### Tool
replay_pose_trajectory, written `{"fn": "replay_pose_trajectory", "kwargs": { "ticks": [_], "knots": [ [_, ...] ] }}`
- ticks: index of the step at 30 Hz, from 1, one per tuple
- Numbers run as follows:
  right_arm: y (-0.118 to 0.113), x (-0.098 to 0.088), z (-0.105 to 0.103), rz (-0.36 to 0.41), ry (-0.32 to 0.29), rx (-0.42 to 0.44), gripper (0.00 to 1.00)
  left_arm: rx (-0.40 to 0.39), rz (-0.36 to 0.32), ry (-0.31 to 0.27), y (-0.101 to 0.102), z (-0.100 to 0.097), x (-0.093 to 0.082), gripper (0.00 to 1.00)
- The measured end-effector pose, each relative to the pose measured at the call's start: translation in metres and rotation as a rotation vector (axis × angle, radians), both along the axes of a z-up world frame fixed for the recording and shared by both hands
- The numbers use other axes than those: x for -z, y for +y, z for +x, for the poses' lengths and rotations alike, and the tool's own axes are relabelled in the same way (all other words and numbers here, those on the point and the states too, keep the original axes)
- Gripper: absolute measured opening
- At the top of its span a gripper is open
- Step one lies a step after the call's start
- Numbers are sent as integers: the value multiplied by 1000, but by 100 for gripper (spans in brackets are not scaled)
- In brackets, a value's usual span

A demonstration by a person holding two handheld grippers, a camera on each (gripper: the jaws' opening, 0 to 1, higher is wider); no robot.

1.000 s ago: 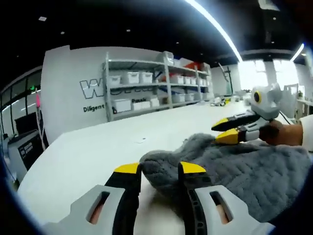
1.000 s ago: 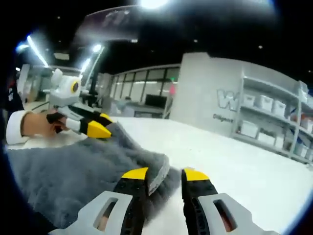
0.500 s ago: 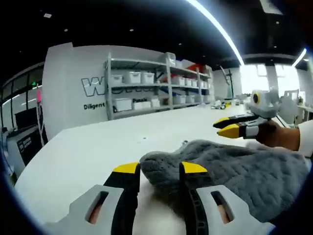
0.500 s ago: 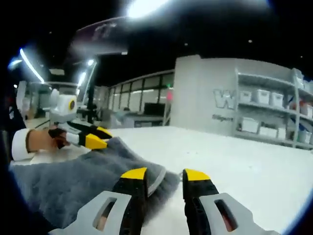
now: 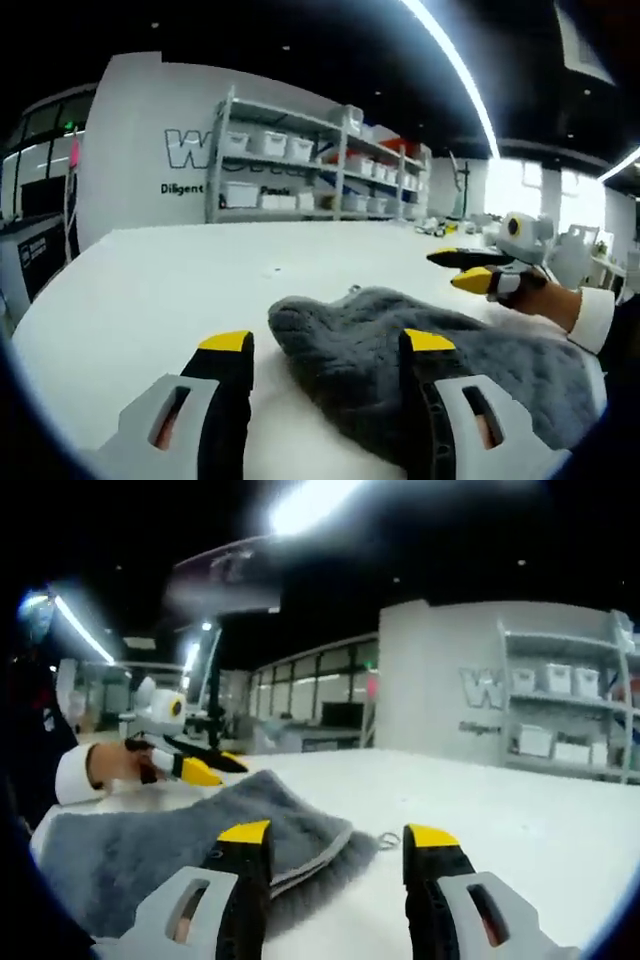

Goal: Open the folded towel by lifting each exposed corner and separating the folded layers until the towel lies flat within the target outline without major curled edges

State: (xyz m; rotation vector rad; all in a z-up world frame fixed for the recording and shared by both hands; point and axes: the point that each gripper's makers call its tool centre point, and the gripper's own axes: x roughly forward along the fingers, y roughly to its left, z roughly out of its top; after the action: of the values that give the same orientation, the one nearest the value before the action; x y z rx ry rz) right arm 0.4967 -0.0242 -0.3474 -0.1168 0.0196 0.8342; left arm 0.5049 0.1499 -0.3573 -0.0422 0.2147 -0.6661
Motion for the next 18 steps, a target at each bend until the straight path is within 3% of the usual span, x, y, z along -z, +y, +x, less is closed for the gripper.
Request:
{"fn": "replay_pose_trajectory", "kwargs": {
  "ticks": [4, 6, 9, 12, 15, 18],
  "knots": [
    [9, 6, -19, -77, -34, -75, 61, 33, 45, -56, -5, -13, -9, 64],
    [15, 13, -27, -101, -19, -111, 64, 38, 85, -51, -6, -19, -5, 66],
    [23, 15, -35, -152, -49, -145, 66, 46, 107, -68, -7, -24, -6, 71],
    [26, 12, -40, -139, -50, -177, 67, 62, 105, -58, -9, -31, -7, 75],
    [27, 8, -45, -113, -40, -194, 70, 89, 57, -51, -12, -39, -11, 78],
    [26, 7, -50, -66, 13, -212, 74, 93, 50, -54, -11, -47, -13, 85]
  ]
}}
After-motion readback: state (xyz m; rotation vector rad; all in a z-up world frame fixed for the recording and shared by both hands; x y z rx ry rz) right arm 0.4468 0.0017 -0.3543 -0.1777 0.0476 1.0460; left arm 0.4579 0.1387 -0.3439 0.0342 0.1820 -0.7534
